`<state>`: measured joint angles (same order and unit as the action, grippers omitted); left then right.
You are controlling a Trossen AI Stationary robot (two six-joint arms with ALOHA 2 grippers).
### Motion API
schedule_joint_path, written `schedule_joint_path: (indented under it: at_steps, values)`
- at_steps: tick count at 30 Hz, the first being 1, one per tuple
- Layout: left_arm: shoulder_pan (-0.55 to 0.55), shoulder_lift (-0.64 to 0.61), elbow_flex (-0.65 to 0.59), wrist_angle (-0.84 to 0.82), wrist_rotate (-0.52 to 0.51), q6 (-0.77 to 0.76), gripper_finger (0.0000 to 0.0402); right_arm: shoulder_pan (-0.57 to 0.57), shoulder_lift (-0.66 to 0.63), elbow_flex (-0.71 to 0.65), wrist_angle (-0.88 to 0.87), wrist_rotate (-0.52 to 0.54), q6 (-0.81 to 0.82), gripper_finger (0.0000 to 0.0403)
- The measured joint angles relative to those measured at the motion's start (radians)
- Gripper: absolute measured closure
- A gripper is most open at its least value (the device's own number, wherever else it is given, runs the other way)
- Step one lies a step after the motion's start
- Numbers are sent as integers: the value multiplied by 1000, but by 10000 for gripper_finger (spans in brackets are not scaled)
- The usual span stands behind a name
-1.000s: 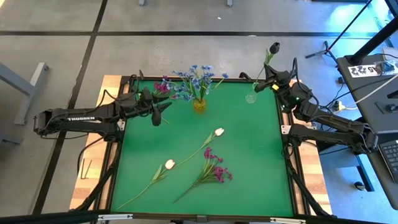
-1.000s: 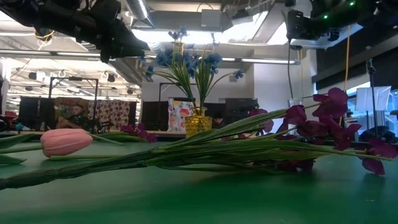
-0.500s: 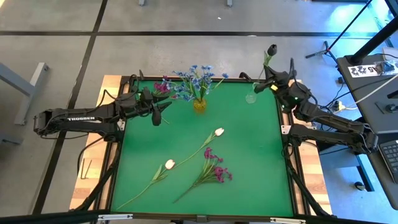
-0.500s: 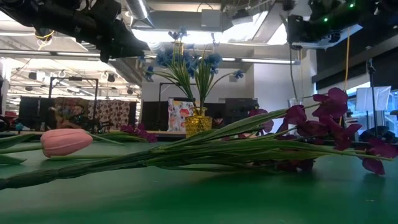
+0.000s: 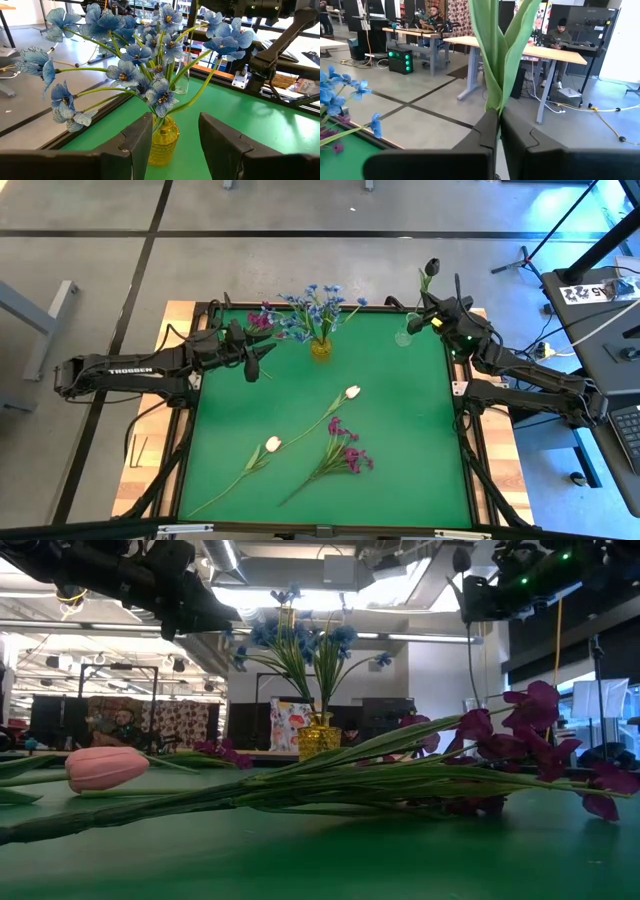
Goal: Sort flowers into vase by color
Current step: Put the bottom black flower into the transparent vase, then put the black flower into the transparent vase
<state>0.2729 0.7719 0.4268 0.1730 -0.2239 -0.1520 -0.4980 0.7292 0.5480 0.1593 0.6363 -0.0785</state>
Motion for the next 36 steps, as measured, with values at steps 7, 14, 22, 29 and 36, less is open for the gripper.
schedule_joint_path:
  at_steps: [7, 14, 22, 29, 36]
  values:
    - [0, 0, 0, 0, 0, -2, 246, 0, 0, 0, -62, 0, 30, 343]
    - [0, 0, 0, -1, 0, -4, 246, 0, 0, 0, -148, 0, 81, 318]
    - [0, 0, 0, -27, 1, -34, 246, 1, -8, 2, -174, -47, 101, 294]
    - [2, 0, 0, -39, -41, -125, 246, 1, -42, 9, -293, -79, 187, 258]
    - [49, 0, 51, -212, -48, -230, 246, 1, -107, 105, -412, -224, 256, 253]
